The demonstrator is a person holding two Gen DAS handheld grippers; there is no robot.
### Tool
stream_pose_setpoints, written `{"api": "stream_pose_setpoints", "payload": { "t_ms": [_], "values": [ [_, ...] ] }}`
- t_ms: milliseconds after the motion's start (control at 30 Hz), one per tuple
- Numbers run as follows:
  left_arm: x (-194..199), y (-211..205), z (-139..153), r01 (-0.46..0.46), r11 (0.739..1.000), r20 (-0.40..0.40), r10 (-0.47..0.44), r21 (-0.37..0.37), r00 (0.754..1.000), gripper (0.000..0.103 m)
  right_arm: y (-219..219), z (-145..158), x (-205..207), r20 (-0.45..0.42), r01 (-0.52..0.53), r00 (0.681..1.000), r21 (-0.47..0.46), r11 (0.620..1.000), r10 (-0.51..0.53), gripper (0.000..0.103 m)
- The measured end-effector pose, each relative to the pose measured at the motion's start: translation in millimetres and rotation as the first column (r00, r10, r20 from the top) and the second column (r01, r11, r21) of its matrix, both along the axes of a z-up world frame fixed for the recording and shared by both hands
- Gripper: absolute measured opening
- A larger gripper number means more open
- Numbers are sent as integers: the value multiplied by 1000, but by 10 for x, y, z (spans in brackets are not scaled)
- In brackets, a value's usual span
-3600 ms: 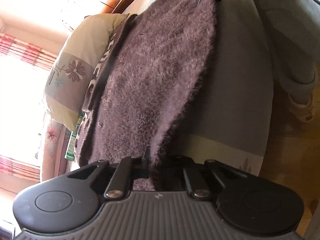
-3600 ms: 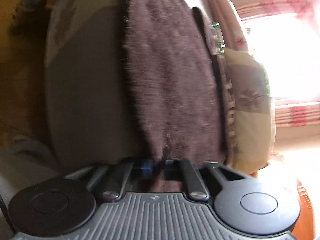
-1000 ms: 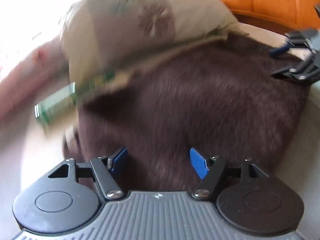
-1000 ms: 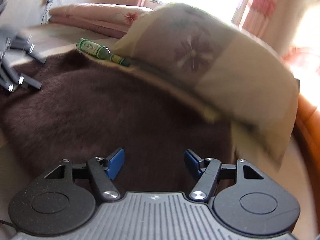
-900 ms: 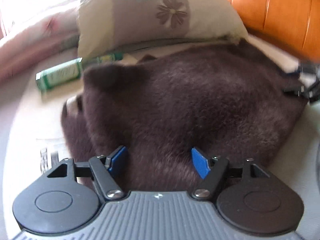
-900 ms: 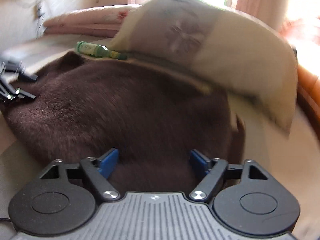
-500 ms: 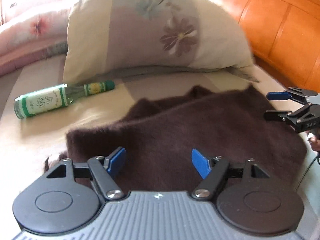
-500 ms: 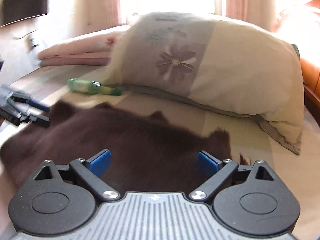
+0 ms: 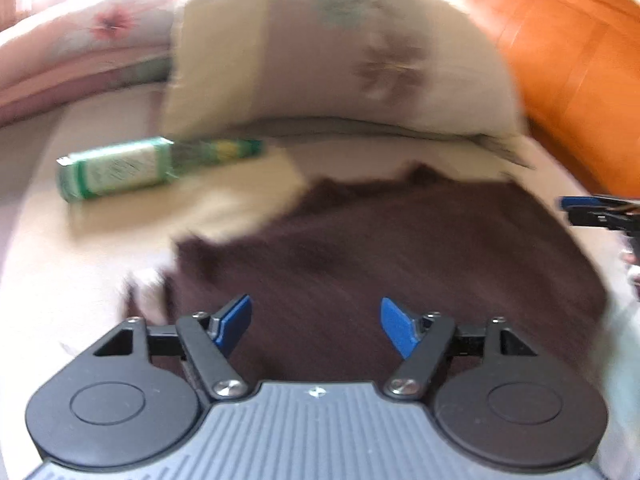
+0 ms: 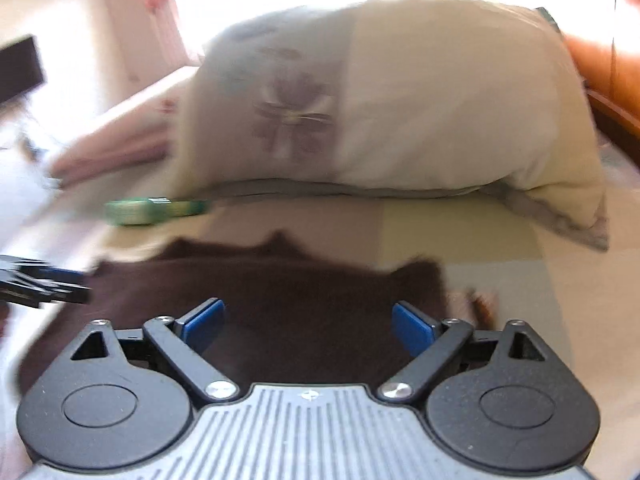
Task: Fold clothes
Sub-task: 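Raise both tools above the half-folded sweater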
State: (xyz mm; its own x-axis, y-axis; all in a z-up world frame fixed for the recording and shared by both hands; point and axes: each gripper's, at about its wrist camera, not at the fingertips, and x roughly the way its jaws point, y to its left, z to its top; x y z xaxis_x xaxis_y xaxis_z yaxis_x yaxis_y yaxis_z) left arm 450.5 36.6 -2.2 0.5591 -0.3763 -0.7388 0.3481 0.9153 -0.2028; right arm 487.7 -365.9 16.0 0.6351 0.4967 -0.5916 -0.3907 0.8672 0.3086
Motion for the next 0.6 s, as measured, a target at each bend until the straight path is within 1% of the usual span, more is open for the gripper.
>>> {"api": "stream_pose_setpoints", "payload": {
  "t_ms": [33,100,133,167,200,233,300,333,400,467,500,533,600],
  "values": [
    [-148,19,-3,31,999,-25,-32,-35,999,75,-31,6,-144,-16,-37,999,28,999,38,100],
    [-399,78,-95,59,994,-90,-67,-88,994,77,-132,-58,-424,-63,-80,994,81,993,86,101],
    [-522,99,-160,56,997,-99,-62,-57,993,76,-192,-122,-525,-95,-88,991,95,992,97,101],
    [-633,116,-223,50,999,-89,-50,-3,995,76,-264,-212,-606,-121,-76,989,90,993,87,101],
    [-709,133,-245,65,998,-79,-64,6,995,76,-340,-310,-677,-140,-53,988,77,996,64,99],
    [-781,149,-263,77,997,-70,-76,15,995,76,-425,-400,-736,-154,-49,986,96,994,64,95],
    [-797,131,-149,51,998,-89,-48,28,995,76,-528,-419,-802,-159,-29,986,136,990,51,92],
    [-806,120,-91,38,999,-97,-34,35,995,76,-535,-374,-826,-162,-15,986,134,991,36,92],
    [-865,41,50,51,998,-68,-48,47,997,76,-461,-240,-893,-138,-11,990,116,993,27,94],
    [-942,-13,70,86,996,-63,-85,25,994,77,-358,-165,-981,-104,-55,992,119,991,67,95],
    [-961,-17,41,88,996,-81,-87,12,993,78,-315,-169,-1009,-102,-67,992,108,992,78,96],
    [-971,-11,-27,83,997,-107,-81,12,991,78,-298,-220,-1018,-115,-60,991,77,995,68,96],
    [-1002,-12,-175,68,993,-125,-56,97,991,77,-294,-362,-1021,-152,-32,988,-3,999,31,94]
  ]
}}
